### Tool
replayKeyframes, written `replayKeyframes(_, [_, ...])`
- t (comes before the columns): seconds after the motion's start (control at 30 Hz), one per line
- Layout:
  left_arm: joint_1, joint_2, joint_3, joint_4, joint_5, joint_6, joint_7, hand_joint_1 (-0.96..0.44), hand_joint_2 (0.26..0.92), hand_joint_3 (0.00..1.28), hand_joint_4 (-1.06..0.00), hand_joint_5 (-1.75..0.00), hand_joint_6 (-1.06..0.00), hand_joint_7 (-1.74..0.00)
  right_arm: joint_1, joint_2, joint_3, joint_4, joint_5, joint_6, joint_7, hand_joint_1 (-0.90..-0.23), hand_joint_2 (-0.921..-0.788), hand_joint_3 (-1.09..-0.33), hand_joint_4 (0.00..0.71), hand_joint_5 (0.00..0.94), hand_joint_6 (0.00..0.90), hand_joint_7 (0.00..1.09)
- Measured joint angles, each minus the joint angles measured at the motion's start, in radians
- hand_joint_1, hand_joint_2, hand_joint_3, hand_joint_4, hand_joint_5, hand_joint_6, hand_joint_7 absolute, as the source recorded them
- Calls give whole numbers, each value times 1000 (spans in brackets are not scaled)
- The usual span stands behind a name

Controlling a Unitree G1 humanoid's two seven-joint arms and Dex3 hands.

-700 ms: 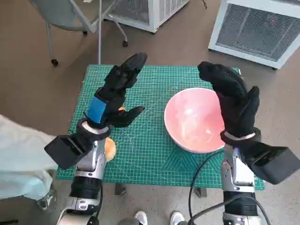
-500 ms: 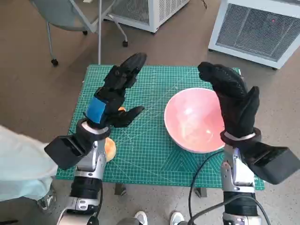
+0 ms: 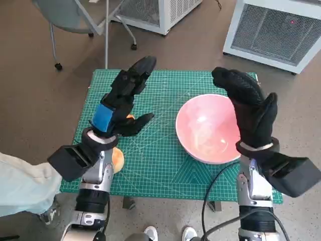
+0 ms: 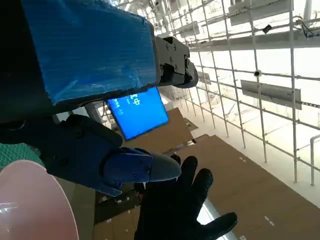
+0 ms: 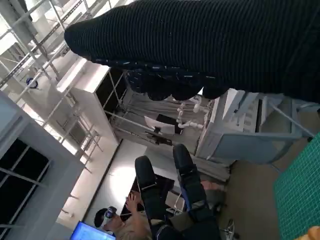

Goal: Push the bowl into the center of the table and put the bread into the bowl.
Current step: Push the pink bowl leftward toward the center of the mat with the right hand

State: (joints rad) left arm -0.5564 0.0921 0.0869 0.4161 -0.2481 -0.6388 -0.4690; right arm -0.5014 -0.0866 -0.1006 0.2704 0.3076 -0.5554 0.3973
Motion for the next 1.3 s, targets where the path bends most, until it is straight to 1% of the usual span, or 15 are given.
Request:
replayKeyframes(0.63, [0,-1,0,5,0,0,1,-528,921,312,-209,-3,-183,-270,5,-5,-5,0,-2,-2,0,-674,-921,-745,192,1,-1,545])
replayKeyframes(0.83, [0,-1,0,8,-1,0,0,-531,921,312,-210,-3,-185,-266,8,-23,-18,1,-2,-3,0,-674,-921,-746,194,2,1,557])
replayKeyframes(0.9, [0,-1,0,9,-1,0,0,-532,921,311,-210,-3,-186,-264,8,-33,-29,9,-2,-12,0,-673,-921,-746,198,4,0,561])
replayKeyframes(1.07, [0,0,0,10,-1,1,0,-531,921,310,-211,-3,-189,-261,5,-71,-83,88,-8,-70,-12,-665,-921,-752,207,8,-1,567])
replayKeyframes(1.2, [0,1,3,14,-2,1,0,-532,921,309,-212,-3,-191,-258,1,-95,-129,182,-35,-135,-42,-659,-921,-767,210,9,-1,555])
replayKeyframes(1.23, [0,1,4,16,-2,1,-1,-533,921,309,-212,-3,-192,-257,-1,-100,-138,206,-39,-153,-50,-659,-921,-780,211,8,-1,547])
replayKeyframes(1.3, [0,0,4,20,-2,1,0,-536,921,310,-213,-3,-193,-255,-11,-110,-160,277,-49,-198,-70,-658,-921,-794,212,8,-1,539])
